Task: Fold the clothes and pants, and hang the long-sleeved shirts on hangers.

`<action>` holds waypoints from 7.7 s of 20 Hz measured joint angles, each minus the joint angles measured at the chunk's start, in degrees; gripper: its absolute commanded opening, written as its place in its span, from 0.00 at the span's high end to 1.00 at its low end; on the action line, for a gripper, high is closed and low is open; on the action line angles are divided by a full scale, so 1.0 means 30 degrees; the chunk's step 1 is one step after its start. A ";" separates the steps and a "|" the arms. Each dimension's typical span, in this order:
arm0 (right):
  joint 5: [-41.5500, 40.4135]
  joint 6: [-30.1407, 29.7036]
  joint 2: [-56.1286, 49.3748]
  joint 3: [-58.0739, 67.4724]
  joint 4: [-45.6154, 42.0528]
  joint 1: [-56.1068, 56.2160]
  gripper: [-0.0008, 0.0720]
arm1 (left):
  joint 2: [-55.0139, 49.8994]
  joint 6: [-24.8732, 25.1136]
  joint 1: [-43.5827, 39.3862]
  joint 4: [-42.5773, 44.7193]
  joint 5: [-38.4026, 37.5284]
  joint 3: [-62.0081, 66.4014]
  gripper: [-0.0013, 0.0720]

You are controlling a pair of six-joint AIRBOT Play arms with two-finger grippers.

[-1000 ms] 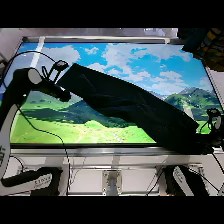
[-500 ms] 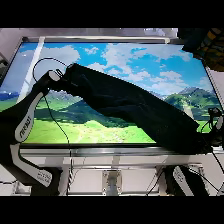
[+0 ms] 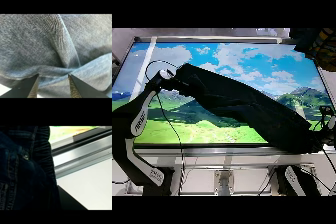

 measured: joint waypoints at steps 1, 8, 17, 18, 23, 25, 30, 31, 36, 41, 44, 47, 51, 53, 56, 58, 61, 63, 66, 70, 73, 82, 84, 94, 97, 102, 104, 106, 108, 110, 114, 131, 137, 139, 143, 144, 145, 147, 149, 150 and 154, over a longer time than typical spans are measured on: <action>-0.0029 0.0000 0.0000 0.0000 0.0036 0.0000 0.94 | 0.0226 0.0758 0.0015 0.0605 -0.0321 0.0189 0.41; -0.0124 0.0000 0.0000 0.0000 0.0466 0.0000 0.94 | 0.1355 0.8772 -0.2120 1.0528 -0.0663 0.1027 0.40; -0.0131 0.0007 0.0000 0.0000 0.0809 0.0000 0.94 | -0.0029 1.4127 -0.3300 1.4047 0.0576 0.1122 0.38; -0.0131 0.0007 0.0000 0.0000 0.0816 0.0000 0.94 | -0.0153 1.4236 -0.3344 1.4112 0.1056 0.1122 0.39; -0.0182 0.0015 0.0000 0.0000 0.1144 0.0000 0.94 | -0.0466 1.3755 -0.3759 1.4287 0.3905 0.1129 0.93; -0.0372 0.0015 0.0000 0.0000 0.1443 0.0000 0.95 | -0.0488 1.2721 -0.3898 1.4542 0.4517 0.1137 0.93; -0.1341 -0.0554 -0.0517 0.0503 0.2164 0.0204 0.95 | 0.0452 0.3781 -0.3432 2.0706 0.4605 0.1144 0.94; -0.1479 -0.0590 -0.1064 0.1035 0.2280 0.0393 0.95 | 0.0903 0.2120 -0.3009 2.1835 0.4284 0.1144 0.94; -0.1421 0.0109 -0.6193 0.6346 0.2747 0.2419 0.95 | 0.2914 -0.2994 0.0364 2.3642 0.1428 0.1144 0.94; 0.0248 0.0896 -1.3129 1.5416 0.2025 0.5311 0.95 | 0.4036 -0.3738 0.2492 2.3219 -0.0452 0.1297 0.94; 0.1027 0.1224 -1.6546 2.1536 0.1158 0.6288 0.95 | 0.4065 -0.4000 0.2710 2.3088 -0.0262 0.2135 0.94; 0.1013 0.1515 -1.8586 2.6090 0.0772 0.6608 0.95 | 0.3461 -0.4532 0.2725 2.2994 -0.0117 0.4466 0.94; -0.0386 0.1625 -1.8972 2.8334 0.0379 0.6725 0.95 | 0.2645 -0.4787 0.2492 2.2957 -0.0379 0.8750 0.94; -0.1814 0.1763 -1.8323 2.8756 0.0342 0.6747 0.95 | 0.2688 -0.4823 0.2433 2.2994 -0.0437 1.0003 0.94; -0.4095 0.1974 -1.6837 2.8800 0.0270 0.6761 0.95 | 0.3220 -0.4510 0.2375 2.2906 -0.0423 1.0841 0.93; -0.5078 0.1792 -1.5511 2.8130 0.0182 0.6725 0.95 | 0.3738 -0.3519 0.2375 2.1995 -0.0481 1.0987 0.93; -0.4051 0.1239 -1.4265 2.6687 0.0386 0.6419 0.95 | 0.4845 -0.1705 0.2353 2.0553 -0.0765 0.9828 0.93; -0.2965 0.1005 -1.3930 2.5900 0.0743 0.6258 0.95 | 0.5632 -0.0743 0.2375 1.9890 -0.1020 0.8517 0.94; -0.1370 0.0583 -1.3646 2.4655 0.1151 0.6135 0.95 | 0.6666 0.0517 0.2419 1.9249 -0.1494 0.5901 0.94; -0.0284 0.0248 -1.3107 2.1901 0.1231 0.6069 0.95 | 0.7883 0.1472 0.2463 1.8877 -0.1814 0.1581 0.94; -0.0372 0.0160 -1.1999 1.8578 0.0969 0.6040 0.95 | 0.8735 0.1858 0.2630 1.8892 -0.1938 -0.1443 0.94; -0.2499 0.0641 -0.4524 0.5719 0.0488 0.3548 0.95 | 1.1045 0.2980 0.3031 1.8848 -0.2331 -0.7045 0.94; -0.2645 0.0648 -0.2994 0.3643 0.0444 0.2820 0.95 | 1.1409 0.3060 0.3031 1.8848 -0.2565 -0.7927 0.94; -0.1596 0.0627 -0.1056 -0.0058 0.0335 0.0765 0.83 | 1.1956 0.4022 0.3060 1.8863 -0.4575 -1.0943 0.92; -0.0882 0.0590 -0.1005 -0.0328 -0.0015 0.0561 0.36 | 1.1956 0.4138 0.3067 1.9059 -0.4692 -1.1205 0.68; 0.0175 0.0423 -0.0984 -0.0459 0.0270 0.0474 0.36 | 1.1948 0.4481 0.3067 1.8892 -0.4976 -1.1336 0.55; 0.0612 0.0277 -0.0976 -0.0459 0.0255 0.0474 0.36 | 1.1941 0.4539 0.3067 1.8870 -0.4976 -1.1344 0.49; 0.0597 0.0219 -0.0976 -0.0459 0.0248 0.0474 0.36 | 1.1941 0.4561 0.3067 1.8870 -0.4896 -1.1344 0.43; 0.0532 0.0182 -0.0976 -0.0459 0.0262 0.0474 0.36 | 1.1956 0.4546 0.3067 1.8884 -0.4539 -1.1103 0.42; 0.0102 0.0175 -0.0976 -0.0459 0.0335 0.0474 0.36 | 1.1956 0.3687 0.3067 1.8855 -0.3716 -1.0375 0.40; -0.1508 0.0940 -0.0984 -0.0459 0.1071 0.0466 0.36 | 1.1271 0.1610 0.3067 1.6844 -0.1268 -0.7009 0.40; -0.4473 0.1872 -0.0984 -0.0459 0.7446 0.0466 0.38 | -0.4532 -0.4415 0.3818 1.0076 0.0277 0.9632 0.23; -0.4488 0.1872 -0.0984 -0.0459 0.8371 0.0466 0.38 | -0.5938 -0.4736 0.4299 0.9952 0.2433 1.0163 0.23; -0.4488 0.1872 -0.0984 -0.0459 0.8692 0.0466 0.38 | -0.6273 -0.4772 0.4291 0.9748 0.3060 1.0193 0.23; -0.4481 0.1872 -0.0976 -0.0459 0.9245 0.0466 0.38 | -0.6921 -0.4823 0.4102 0.9224 0.3694 1.0229 0.30; -0.4488 0.1872 -0.0984 -0.0459 0.9311 0.0466 0.38 | -0.7002 -0.4823 0.4058 0.9114 0.3840 1.0244 0.46; -0.4488 0.1872 -0.0984 -0.0459 0.9362 0.0466 0.38 | -0.7074 -0.4816 0.4022 0.9107 0.3905 1.0244 0.52; -0.4488 0.1872 -0.0984 -0.0459 0.9435 0.0466 0.38 | -0.7155 -0.4816 0.3942 0.9020 0.3971 1.0244 0.75; -0.4488 0.1872 -0.0984 -0.0459 0.9486 0.0466 0.38 | -0.7191 -0.4823 0.3920 0.8888 0.3905 1.0244 0.93; -0.4488 0.1872 -0.0984 -0.0459 0.9508 0.0466 0.38 | -0.7184 -0.4823 0.3891 0.8954 0.3876 1.0244 0.93; -0.4503 0.1872 -0.0984 -0.0459 0.9544 0.0466 0.38 | -0.6550 -0.4940 0.3971 0.9726 0.2929 1.0244 0.94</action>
